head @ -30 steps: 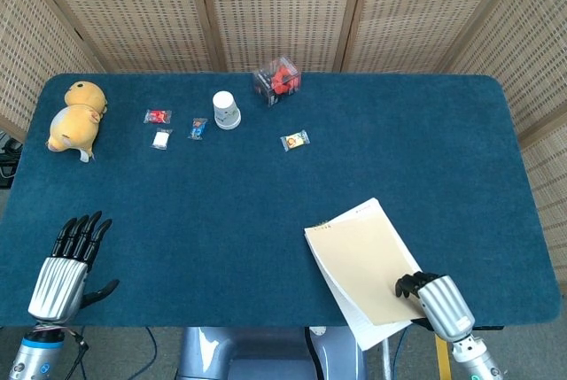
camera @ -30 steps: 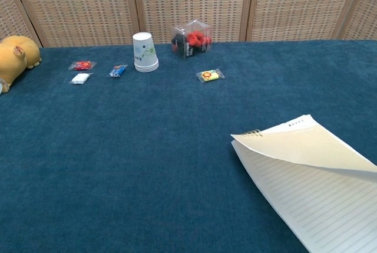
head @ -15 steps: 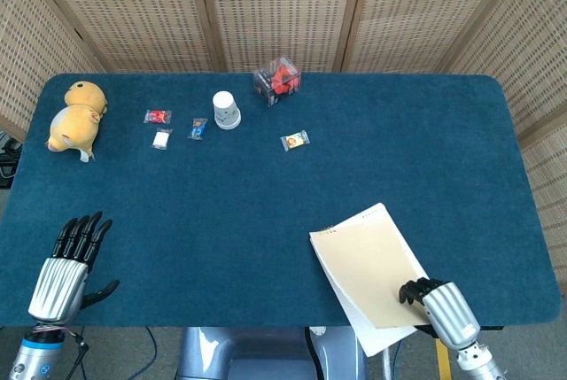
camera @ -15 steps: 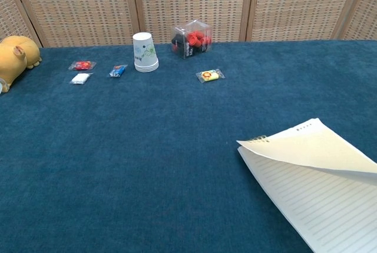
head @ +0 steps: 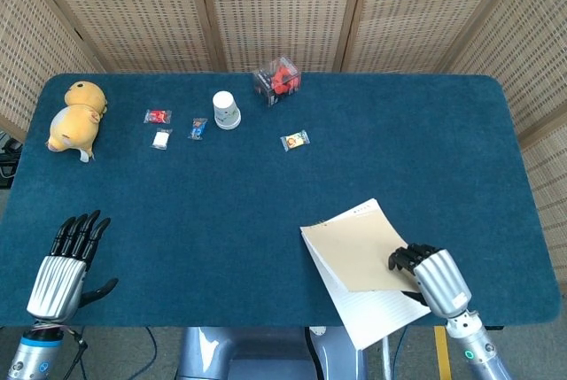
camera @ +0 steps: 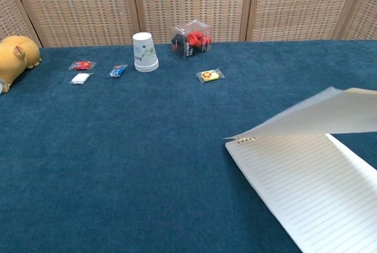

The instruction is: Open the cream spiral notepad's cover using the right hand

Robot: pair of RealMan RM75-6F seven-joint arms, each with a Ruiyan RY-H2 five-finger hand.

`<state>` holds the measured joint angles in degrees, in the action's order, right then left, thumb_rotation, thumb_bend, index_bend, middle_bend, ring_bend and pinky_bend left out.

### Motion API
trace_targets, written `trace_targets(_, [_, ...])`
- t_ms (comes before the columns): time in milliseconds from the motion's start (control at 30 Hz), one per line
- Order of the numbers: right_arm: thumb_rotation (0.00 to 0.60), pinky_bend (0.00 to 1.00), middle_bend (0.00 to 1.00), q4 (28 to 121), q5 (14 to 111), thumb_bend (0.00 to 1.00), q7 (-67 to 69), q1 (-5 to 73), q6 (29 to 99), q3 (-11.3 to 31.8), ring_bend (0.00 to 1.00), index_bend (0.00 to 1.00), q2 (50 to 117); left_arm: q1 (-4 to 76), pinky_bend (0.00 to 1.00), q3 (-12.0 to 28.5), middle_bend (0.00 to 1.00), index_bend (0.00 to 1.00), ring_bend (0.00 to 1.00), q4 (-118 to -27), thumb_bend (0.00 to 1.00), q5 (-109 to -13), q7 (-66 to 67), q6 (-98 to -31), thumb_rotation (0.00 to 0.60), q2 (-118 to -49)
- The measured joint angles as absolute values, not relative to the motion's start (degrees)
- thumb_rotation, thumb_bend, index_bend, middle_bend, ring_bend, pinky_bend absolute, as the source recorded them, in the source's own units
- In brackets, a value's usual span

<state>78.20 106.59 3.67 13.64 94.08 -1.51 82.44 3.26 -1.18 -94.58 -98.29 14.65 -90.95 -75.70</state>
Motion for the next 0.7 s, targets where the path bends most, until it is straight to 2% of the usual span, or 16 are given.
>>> trace_targets(233, [0.6, 0.79, 0.71, 82.3, 104.2, 0.59, 0.2, 18.1, 89.0, 3.0, 0.62, 0.7, 80.6, 3.4, 0.04, -1.1, 0.0, 0.0, 0.0, -94.4, 0.01, -97.9, 14.5, -90.6, 0.6, -75.7])
trace_targets(700, [0.6, 0.78, 0.7, 86.6, 99.7, 0.58, -6.7, 25.0, 79.7, 8.0, 0.61, 0.7, 80.0, 3.8, 0.04, -1.0, 0.0, 0.0, 0.0, -94.0, 0.01, -97.0, 13.9, -89.6, 0.6, -75.8])
